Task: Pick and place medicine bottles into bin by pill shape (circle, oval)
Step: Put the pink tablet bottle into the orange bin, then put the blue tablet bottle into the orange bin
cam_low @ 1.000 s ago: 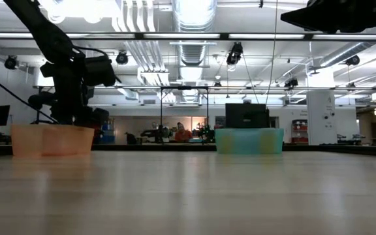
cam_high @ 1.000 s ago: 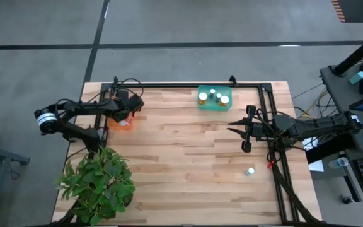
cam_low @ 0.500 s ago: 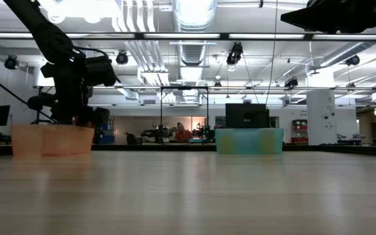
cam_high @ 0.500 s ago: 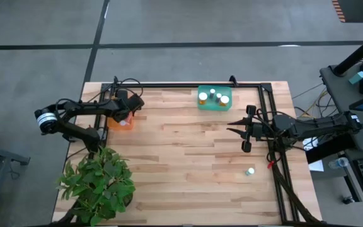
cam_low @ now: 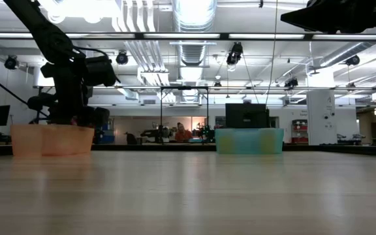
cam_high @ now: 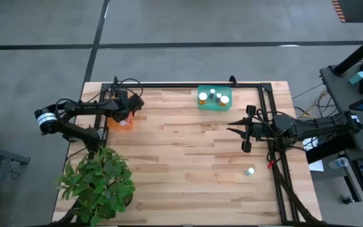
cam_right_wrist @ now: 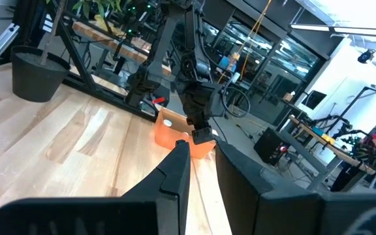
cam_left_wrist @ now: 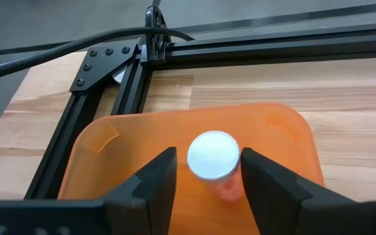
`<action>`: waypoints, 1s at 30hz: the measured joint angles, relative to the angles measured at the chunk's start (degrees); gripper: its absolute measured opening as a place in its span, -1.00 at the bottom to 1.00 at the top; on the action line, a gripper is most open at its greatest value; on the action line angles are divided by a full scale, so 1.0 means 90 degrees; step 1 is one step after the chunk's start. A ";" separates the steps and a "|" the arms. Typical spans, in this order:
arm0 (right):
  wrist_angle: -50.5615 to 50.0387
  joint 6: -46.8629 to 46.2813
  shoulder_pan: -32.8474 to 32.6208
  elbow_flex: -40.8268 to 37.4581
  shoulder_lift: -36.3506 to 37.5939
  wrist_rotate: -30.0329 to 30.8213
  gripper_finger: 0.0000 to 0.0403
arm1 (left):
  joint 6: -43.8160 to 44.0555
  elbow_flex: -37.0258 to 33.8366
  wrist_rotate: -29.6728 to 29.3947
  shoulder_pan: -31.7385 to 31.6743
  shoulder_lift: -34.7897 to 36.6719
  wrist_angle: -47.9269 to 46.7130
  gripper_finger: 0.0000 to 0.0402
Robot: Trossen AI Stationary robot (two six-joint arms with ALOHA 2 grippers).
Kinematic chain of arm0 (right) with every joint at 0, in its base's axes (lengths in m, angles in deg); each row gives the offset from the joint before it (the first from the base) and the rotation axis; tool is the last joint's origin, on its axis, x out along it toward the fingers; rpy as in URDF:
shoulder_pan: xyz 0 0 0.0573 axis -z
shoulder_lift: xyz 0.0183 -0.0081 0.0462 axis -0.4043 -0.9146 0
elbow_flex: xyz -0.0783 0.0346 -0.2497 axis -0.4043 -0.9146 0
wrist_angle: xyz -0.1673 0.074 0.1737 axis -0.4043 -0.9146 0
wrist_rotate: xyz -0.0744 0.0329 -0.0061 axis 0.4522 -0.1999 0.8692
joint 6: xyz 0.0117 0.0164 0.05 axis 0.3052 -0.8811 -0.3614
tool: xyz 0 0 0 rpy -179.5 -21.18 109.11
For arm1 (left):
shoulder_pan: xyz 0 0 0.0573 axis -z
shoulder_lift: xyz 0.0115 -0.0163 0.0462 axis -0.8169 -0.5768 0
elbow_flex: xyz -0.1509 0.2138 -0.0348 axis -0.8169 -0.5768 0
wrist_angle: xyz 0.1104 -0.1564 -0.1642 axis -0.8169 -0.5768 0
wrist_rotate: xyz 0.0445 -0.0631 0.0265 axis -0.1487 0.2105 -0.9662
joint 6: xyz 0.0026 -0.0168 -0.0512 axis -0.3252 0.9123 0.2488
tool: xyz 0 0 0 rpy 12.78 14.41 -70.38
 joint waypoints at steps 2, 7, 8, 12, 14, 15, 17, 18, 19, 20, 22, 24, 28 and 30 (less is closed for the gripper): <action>0.0000 0.0001 0.0000 0.0000 0.0000 0.0000 -0.69 | -0.0002 0.0000 0.0000 0.0000 0.0000 0.0000 -0.20; 0.0000 -0.0001 0.0000 0.0000 0.0000 0.0000 -0.69 | -0.0151 -0.0002 0.0015 0.0000 0.0039 -0.0007 -0.16; 0.0000 -0.0002 0.0000 0.0000 0.0000 0.0000 -0.69 | -0.0204 -0.0002 0.0055 0.0005 0.0084 -0.0009 -0.16; 0.0000 -0.0003 0.0000 0.0000 0.0000 0.0000 -0.69 | -0.0478 0.0066 0.0248 0.0012 0.0338 -0.0058 -0.16; 0.0000 -0.0003 0.0000 0.0000 0.0000 0.0000 -0.69 | -0.0647 0.0107 0.0314 0.0012 0.0500 -0.0059 -0.16; 0.0000 -0.0003 0.0000 0.0000 0.0000 0.0000 -0.69 | -0.0689 0.0121 0.0323 0.0012 0.0585 -0.0071 -0.16; 0.0001 -0.0031 0.0000 0.0000 0.0000 0.0000 -0.69 | -0.0705 0.0167 0.0325 0.0012 0.0785 -0.0097 -0.16; 0.0000 -0.0088 0.0000 0.0000 0.0001 0.0000 -0.69 | -0.0711 0.0196 0.0326 0.0012 0.0882 -0.0126 -0.16; 0.0002 -0.0133 0.0000 0.0000 0.0000 0.0000 -0.69 | -0.0743 0.0229 0.0340 0.0015 0.0987 -0.0178 -0.16; 0.0001 -0.0203 0.0000 0.0000 0.0000 -0.0001 -0.69 | -0.0799 0.0249 0.0385 0.0017 0.1109 -0.0210 -0.16; 0.0002 -0.0394 0.0000 0.0000 0.0000 -0.0002 -0.69 | -0.0990 0.0302 0.0612 0.0052 0.1350 -0.0180 -0.16; 0.0002 -0.0702 0.0001 0.0000 0.0000 -0.0002 -0.69 | -0.1231 0.0330 0.0900 0.0141 0.1584 -0.0005 -0.16; -0.0012 -0.1763 0.0001 0.0000 -0.0054 -0.0008 -0.69 | -0.1837 0.0328 0.1435 0.0456 0.1944 0.0619 -0.16; -0.0135 -0.2537 0.0000 0.0000 -0.0129 -0.0064 -0.69 | -0.2184 0.0328 0.1554 0.0670 0.2058 0.1037 -0.16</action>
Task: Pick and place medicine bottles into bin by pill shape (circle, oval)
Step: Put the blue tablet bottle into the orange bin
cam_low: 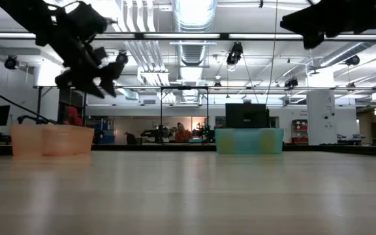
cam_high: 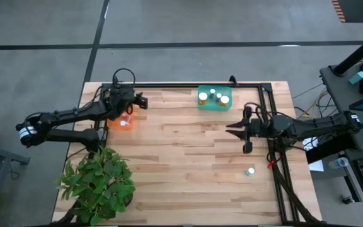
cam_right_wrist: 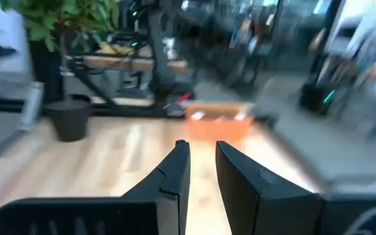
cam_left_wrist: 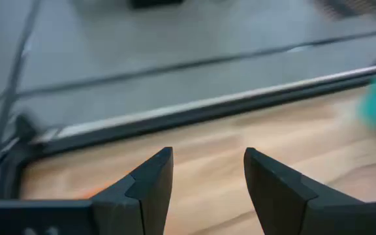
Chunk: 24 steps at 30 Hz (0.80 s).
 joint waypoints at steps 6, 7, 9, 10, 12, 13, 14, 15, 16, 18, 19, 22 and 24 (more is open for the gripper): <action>-0.0240 -0.2299 -0.0029 0.0105 -0.0368 -0.1699 -0.69 | -0.0883 0.0000 0.0013 0.0530 0.0128 0.1163 -0.16; -0.0242 -0.2667 -0.0051 0.0200 -0.0463 -0.1955 -0.69 | -0.1016 0.0000 0.0016 0.0591 0.0120 0.1317 -0.16; -0.0414 -0.3322 -0.0130 0.0448 -0.0678 -0.2360 -0.69 | -0.1222 0.0000 0.0019 0.0707 0.0096 0.1607 -0.16; -0.0620 -0.3606 -0.0183 0.0600 -0.0804 -0.2483 -0.69 | -0.1320 0.0000 0.0018 0.0766 0.0077 0.1704 -0.16; -0.1231 -0.4134 -0.0317 0.0960 -0.1070 -0.2530 -0.69 | -0.1379 -0.0002 0.0017 0.0863 0.0040 0.1802 -0.16; -0.1603 -0.4331 -0.0403 0.1165 -0.1220 -0.2525 -0.69 | -0.1376 -0.0002 0.0017 0.0904 0.0026 0.1807 -0.16; -0.2001 -0.4509 -0.0491 0.1373 -0.1387 -0.2527 -0.69 | -0.1376 -0.0005 0.0017 0.0948 0.0016 0.1807 -0.16; -0.2414 -0.4664 -0.0599 0.1609 -0.1559 -0.2525 -0.69 | -0.1381 -0.0005 0.0017 0.0992 0.0012 0.1809 -0.16; -0.2837 -0.4799 -0.0715 0.1841 -0.1735 -0.2527 -0.69 | -0.1383 -0.0005 0.0017 0.1030 0.0009 0.1811 -0.16; -0.3837 -0.5096 -0.0932 0.2315 -0.2093 -0.2537 -0.69 | -0.1384 -0.0005 0.0018 0.1083 0.0032 0.1814 -0.16; -0.4404 -0.5236 -0.1029 0.2556 -0.2271 -0.2545 -0.69 | -0.1386 -0.0005 0.0018 0.1106 0.0064 0.1815 -0.16; -0.6276 -0.6015 -0.1261 0.3233 -0.2776 -0.2545 -0.69 | -0.1391 -0.0005 0.0010 0.1196 0.0116 0.1945 -0.16; -0.7671 -0.6830 -0.1383 0.3629 -0.3081 -0.2551 -0.69 | -0.1391 -0.0005 0.0050 0.1288 0.0116 0.1972 -0.16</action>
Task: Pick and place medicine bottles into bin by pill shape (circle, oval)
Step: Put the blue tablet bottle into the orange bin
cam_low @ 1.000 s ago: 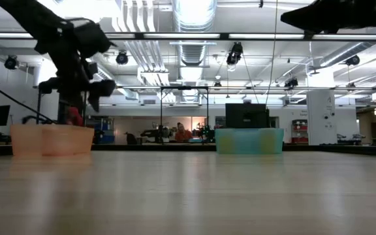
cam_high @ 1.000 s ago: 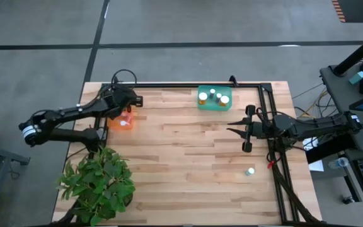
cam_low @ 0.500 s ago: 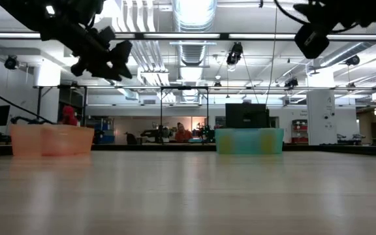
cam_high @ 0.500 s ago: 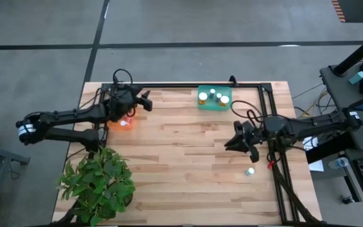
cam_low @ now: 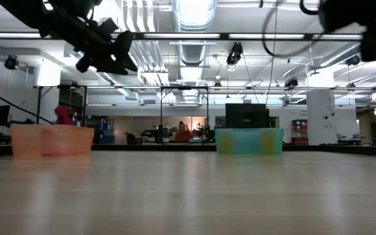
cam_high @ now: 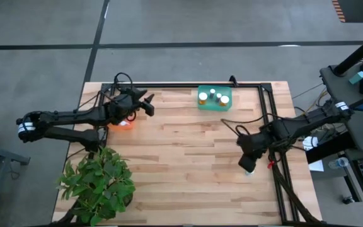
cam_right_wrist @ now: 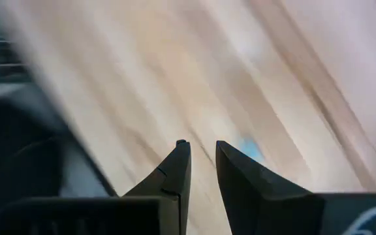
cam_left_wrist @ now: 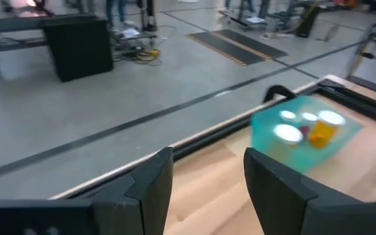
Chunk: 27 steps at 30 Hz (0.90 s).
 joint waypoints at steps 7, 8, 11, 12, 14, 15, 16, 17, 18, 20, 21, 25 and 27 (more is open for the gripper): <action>-0.1987 -0.2651 -0.0887 0.0679 -0.0600 0.0004 -0.75 | -0.0071 -0.0002 0.0098 0.0376 0.0007 0.0069 -0.16; -0.1936 -0.2823 -0.1023 0.0677 -0.0629 0.0074 -0.75 | -0.0127 -0.0001 0.0098 0.0413 0.0007 0.0074 -0.16; -0.1846 -0.3336 -0.1273 0.0580 -0.0732 0.0256 -0.71 | -0.0160 -0.0002 0.0106 0.0475 0.0007 0.0085 -0.16; -0.1813 -0.3447 -0.1340 0.0557 -0.0785 0.0281 -0.67 | -0.0160 -0.0002 0.0106 0.0477 0.0005 0.0092 -0.16; -0.1783 -0.3594 -0.1465 0.0503 -0.0877 0.0282 -0.57 | -0.0163 -0.0002 0.0106 0.0477 0.0005 0.0092 -0.16; -0.1785 -0.3629 -0.1516 0.0467 -0.0937 0.0280 -0.50 | -0.0163 -0.0009 0.0106 0.0477 0.0005 0.0093 -0.16; -0.1785 -0.3650 -0.1550 0.0431 -0.0996 0.0272 -0.44 | -0.0164 -0.0014 0.0106 0.0477 0.0005 0.0094 -0.16; -0.1760 -0.3654 -0.1581 0.0387 -0.1056 0.0271 -0.36 | -0.0169 -0.0022 0.0106 0.0477 0.0005 0.0097 -0.16; -0.1742 -0.3653 -0.1597 0.0338 -0.1120 0.0275 -0.29 | -0.0170 -0.0030 0.0106 0.0477 0.0005 0.0099 -0.16; -0.1683 -0.3643 -0.1592 0.0227 -0.1218 0.0277 -0.16 | -0.0188 -0.0032 0.0103 0.0477 0.0005 0.0119 -0.16; -0.1621 -0.3622 -0.1592 0.0184 -0.1250 0.0279 -0.09 | -0.0255 -0.0039 0.0093 0.0477 0.0005 0.0163 -0.16; -0.1418 -0.3563 -0.1592 0.0053 -0.1345 0.0279 0.13 | -0.0296 -0.0041 0.0084 0.0477 0.0005 0.0197 -0.16; -0.1220 -0.3567 -0.1592 -0.0033 -0.1330 0.0280 0.22 | -0.0301 -0.0041 0.0079 0.0477 0.0005 0.0197 -0.16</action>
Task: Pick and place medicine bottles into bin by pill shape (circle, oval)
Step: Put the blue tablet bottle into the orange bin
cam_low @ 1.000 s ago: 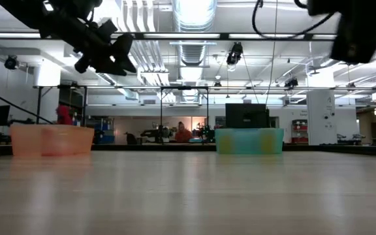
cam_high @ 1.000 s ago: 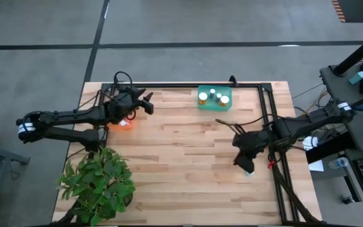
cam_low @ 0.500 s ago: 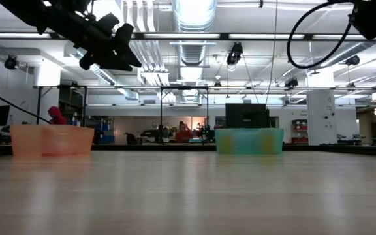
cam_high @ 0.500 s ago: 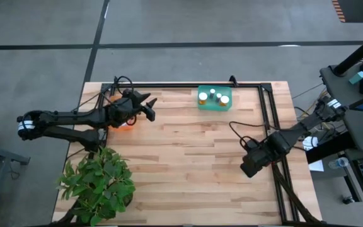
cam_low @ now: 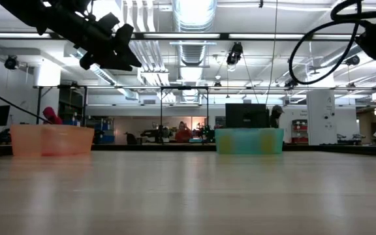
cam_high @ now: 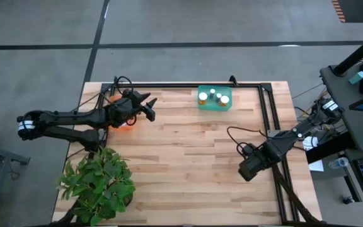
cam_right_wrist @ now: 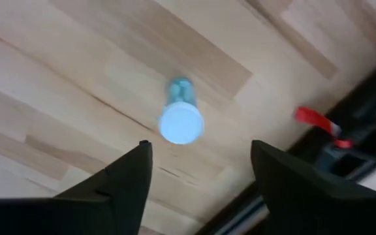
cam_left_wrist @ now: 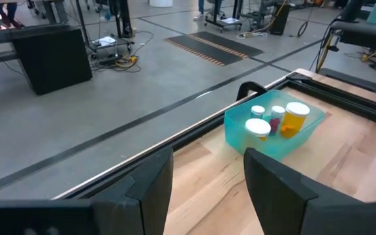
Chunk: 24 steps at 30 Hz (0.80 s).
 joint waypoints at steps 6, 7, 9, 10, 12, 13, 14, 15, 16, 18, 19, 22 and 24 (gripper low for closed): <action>0.0663 -0.0115 0.0000 -0.0438 0.0002 -0.0001 0.34 | -0.0017 0.0000 -0.0012 0.0000 -0.0002 -0.0002 -0.16; 0.0799 -0.0121 0.0000 -0.0523 0.0002 -0.0001 0.34 | -0.0025 0.0000 -0.0012 0.0000 -0.0002 -0.0002 -0.16; 0.1076 -0.0128 0.0000 -0.0683 0.0002 0.0007 0.32 | -0.0034 0.0000 -0.0012 0.0000 -0.0002 -0.0002 -0.16; 0.1169 -0.0162 0.0000 -0.0744 0.0002 0.0035 0.30 | -0.0033 0.0000 -0.0013 0.0000 -0.0002 -0.0002 -0.16; 0.1259 -0.0231 0.0000 -0.0845 0.0000 0.0125 0.26 | -0.0034 0.0000 -0.0019 0.0000 -0.0002 -0.0002 -0.16; 0.1262 -0.0270 0.0000 -0.0880 -0.0003 0.0148 0.23 | -0.0032 0.0000 -0.0019 0.0000 -0.0002 -0.0002 -0.16; 0.1267 -0.0310 0.0000 -0.0912 -0.0003 0.0150 0.19 | -0.0032 0.0000 -0.0022 0.0000 -0.0002 -0.0002 -0.16; 0.1271 -0.0315 0.0000 -0.0939 -0.0003 0.0150 0.16 | -0.0033 -0.0001 -0.0022 0.0000 -0.0002 -0.0002 -0.16; 0.1272 -0.0315 0.0000 -0.0957 -0.0003 0.0152 0.11 | -0.0032 -0.0001 -0.0023 0.0000 -0.0002 -0.0002 -0.16; 0.1282 -0.0315 0.0000 -0.0961 -0.0003 0.0152 0.03 | -0.0032 0.0000 -0.0027 -0.0002 -0.0002 -0.0002 -0.16; 0.1303 -0.0315 0.0000 -0.0966 -0.0003 0.0152 -0.02 | -0.0032 0.0000 -0.0027 -0.0002 -0.0002 -0.0002 -0.16; 0.1381 -0.0339 0.0002 -0.0969 -0.0003 0.0152 -0.17 | -0.0032 0.0000 -0.0029 -0.0002 -0.0002 -0.0002 -0.16; 0.1406 -0.0394 0.0000 -0.0969 -0.0003 0.0153 -0.27 | -0.0032 -0.0001 -0.0032 -0.0002 -0.0002 -0.0002 -0.16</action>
